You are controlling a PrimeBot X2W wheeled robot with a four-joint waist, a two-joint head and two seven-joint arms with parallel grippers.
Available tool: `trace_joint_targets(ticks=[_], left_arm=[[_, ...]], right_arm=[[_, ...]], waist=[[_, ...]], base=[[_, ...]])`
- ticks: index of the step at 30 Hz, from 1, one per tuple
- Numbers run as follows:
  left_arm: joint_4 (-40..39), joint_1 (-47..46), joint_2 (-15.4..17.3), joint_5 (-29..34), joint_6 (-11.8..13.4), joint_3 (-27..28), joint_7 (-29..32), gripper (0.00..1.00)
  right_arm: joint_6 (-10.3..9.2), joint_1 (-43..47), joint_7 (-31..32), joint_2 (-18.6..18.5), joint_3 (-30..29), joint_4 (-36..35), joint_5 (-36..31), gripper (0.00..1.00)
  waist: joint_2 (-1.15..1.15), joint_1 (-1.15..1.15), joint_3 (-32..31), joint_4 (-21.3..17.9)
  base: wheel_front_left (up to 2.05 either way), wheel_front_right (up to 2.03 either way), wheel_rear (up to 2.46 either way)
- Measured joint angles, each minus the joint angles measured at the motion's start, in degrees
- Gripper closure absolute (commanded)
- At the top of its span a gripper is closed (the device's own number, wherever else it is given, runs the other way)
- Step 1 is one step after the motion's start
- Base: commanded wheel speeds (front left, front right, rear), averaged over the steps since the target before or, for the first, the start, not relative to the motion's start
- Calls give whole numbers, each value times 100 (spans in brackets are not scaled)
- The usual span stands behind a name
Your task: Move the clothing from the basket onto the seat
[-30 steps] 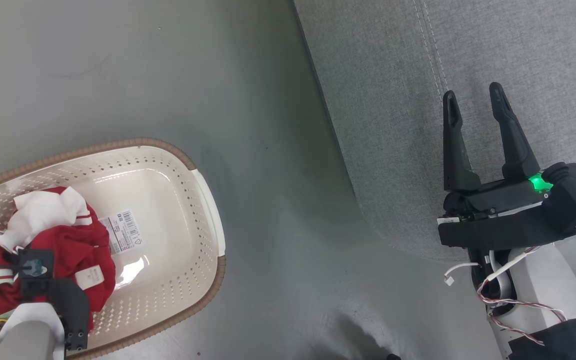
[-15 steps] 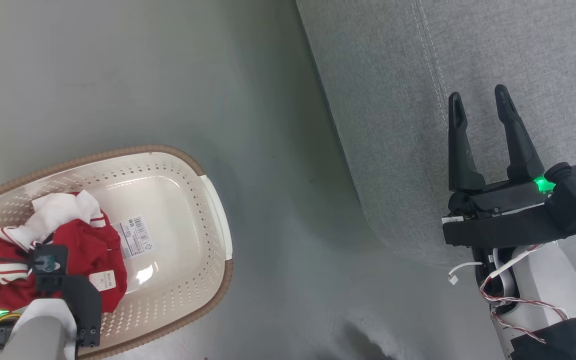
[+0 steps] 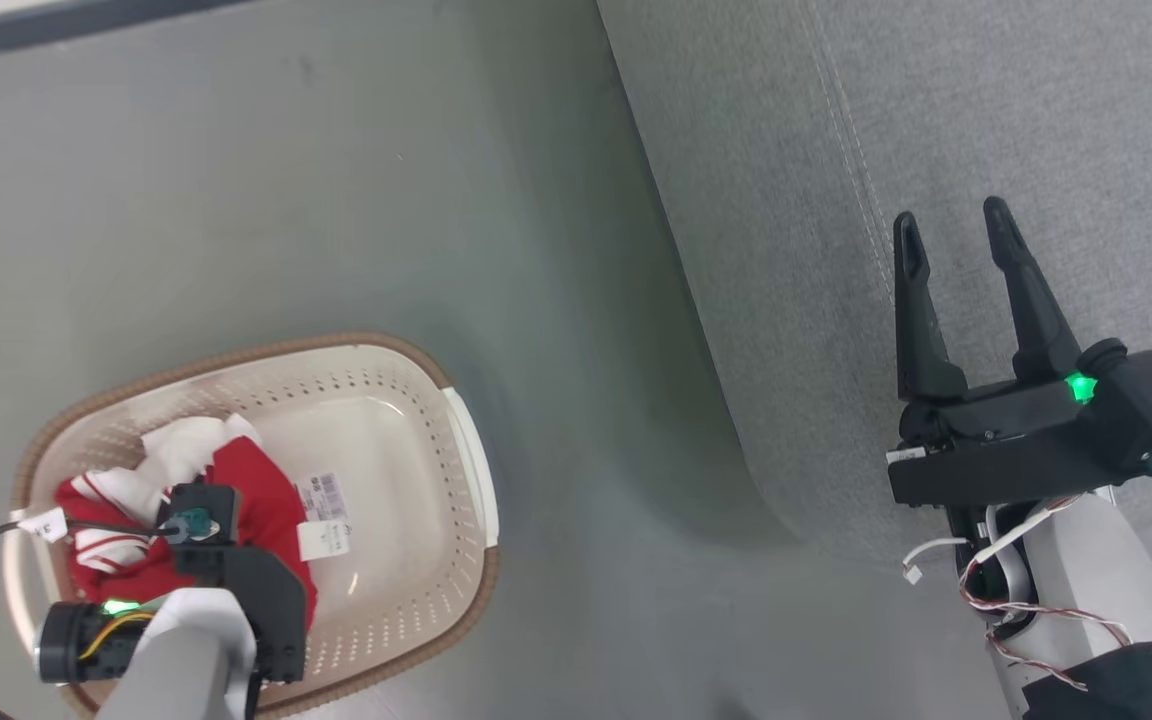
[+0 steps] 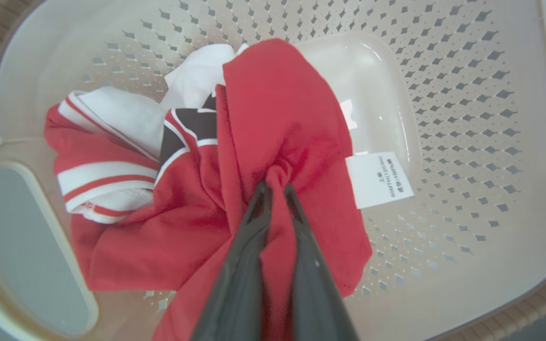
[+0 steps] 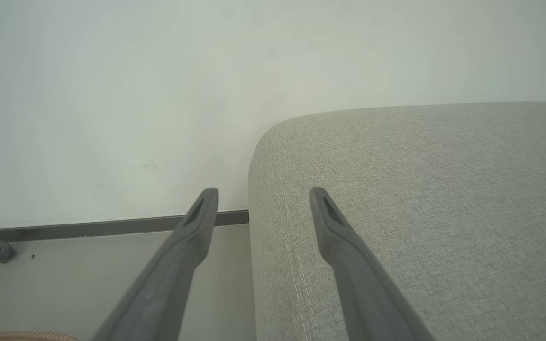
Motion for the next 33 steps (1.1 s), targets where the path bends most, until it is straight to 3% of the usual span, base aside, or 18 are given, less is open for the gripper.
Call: trace_joint_targets(ticks=[9, 19, 33], left_arm=[[-226, 66, -446, -271, -100, 101, -612, 100], [-625, 120, -501, -334, -315, 56, -1322, 100], [-1544, 443, -527, -623, -549, 59, -1497, 100]], right_arm=[[19, 389, 0, -103, -83, 220, -52, 0], [66, 667, 0, -177, -92, 453, -105, 0], [109, 1162, 0, -230, -90, 678, -144, 0]], waist=[[0, 0, -499, 219], [0, -1, -1020, 572], [0, -1, -1807, 1008]], base=[[0, 0, 0], [0, 0, 0], [0, 0, 0]])
